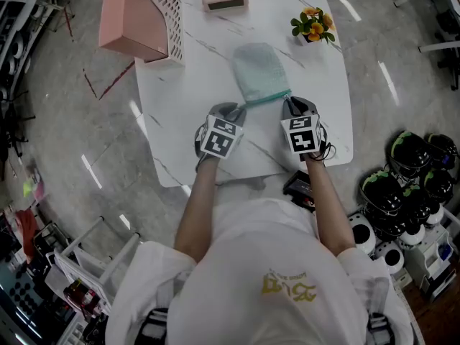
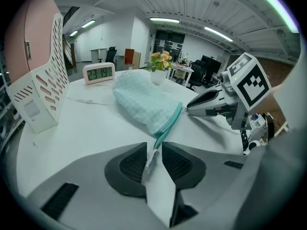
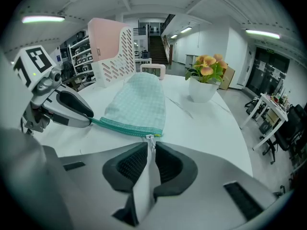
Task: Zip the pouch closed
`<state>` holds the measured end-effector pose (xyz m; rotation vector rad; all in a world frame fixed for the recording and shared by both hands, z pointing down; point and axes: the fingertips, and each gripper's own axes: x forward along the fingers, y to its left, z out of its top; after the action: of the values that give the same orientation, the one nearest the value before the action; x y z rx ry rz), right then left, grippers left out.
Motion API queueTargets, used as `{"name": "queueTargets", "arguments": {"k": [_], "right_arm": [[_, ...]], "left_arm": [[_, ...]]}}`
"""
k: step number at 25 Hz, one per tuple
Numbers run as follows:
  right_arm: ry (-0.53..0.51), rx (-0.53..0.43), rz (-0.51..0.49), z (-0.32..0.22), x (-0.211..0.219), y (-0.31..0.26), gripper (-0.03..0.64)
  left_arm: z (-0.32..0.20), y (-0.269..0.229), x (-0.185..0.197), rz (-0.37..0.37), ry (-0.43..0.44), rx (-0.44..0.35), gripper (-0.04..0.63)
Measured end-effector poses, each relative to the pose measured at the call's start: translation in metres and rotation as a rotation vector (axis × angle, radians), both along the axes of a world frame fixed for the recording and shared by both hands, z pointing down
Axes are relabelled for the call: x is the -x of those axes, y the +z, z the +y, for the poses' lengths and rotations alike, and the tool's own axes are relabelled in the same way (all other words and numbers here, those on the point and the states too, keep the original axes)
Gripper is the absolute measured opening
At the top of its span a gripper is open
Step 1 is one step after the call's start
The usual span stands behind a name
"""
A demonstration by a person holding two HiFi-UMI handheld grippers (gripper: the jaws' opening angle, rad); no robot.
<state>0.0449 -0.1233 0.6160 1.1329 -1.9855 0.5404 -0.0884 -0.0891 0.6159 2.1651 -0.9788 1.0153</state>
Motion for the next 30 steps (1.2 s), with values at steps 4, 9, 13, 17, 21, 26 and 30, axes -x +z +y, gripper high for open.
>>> {"name": "queueTargets", "arguments": {"k": [4,9,13,17,21,26,30], "right_arm": [[0.018,-0.005,-0.026,0.006,-0.002,-0.005,0.066],[0.062,-0.018,-0.068,0.013,-0.006,-0.021,0.067],[0.102,-0.038,-0.163,0.015,-0.004,-0.043,0.053],[0.138,-0.095,-0.241,0.014,-0.002,-0.074,0.014],[0.167,-0.152,-0.287,0.021,-0.002,-0.103,0.012],[0.207,-0.226,-0.413,0.028,0.001,-0.149,0.012],[0.193,-0.275,-0.410,0.038,0.001,-0.169,0.012]], "left_arm": [[-0.005,-0.014,-0.003,0.040,-0.031,-0.042,0.124],[-0.008,-0.038,-0.008,0.079,-0.062,-0.112,0.109],[-0.009,-0.060,-0.011,0.111,-0.084,-0.167,0.085],[-0.010,-0.087,-0.015,0.182,-0.117,-0.212,0.051],[-0.008,-0.121,-0.019,0.322,-0.163,-0.253,0.031],[-0.001,-0.157,-0.018,0.409,-0.186,-0.306,0.018],[0.004,-0.180,-0.019,0.413,-0.200,-0.365,0.018]]}}
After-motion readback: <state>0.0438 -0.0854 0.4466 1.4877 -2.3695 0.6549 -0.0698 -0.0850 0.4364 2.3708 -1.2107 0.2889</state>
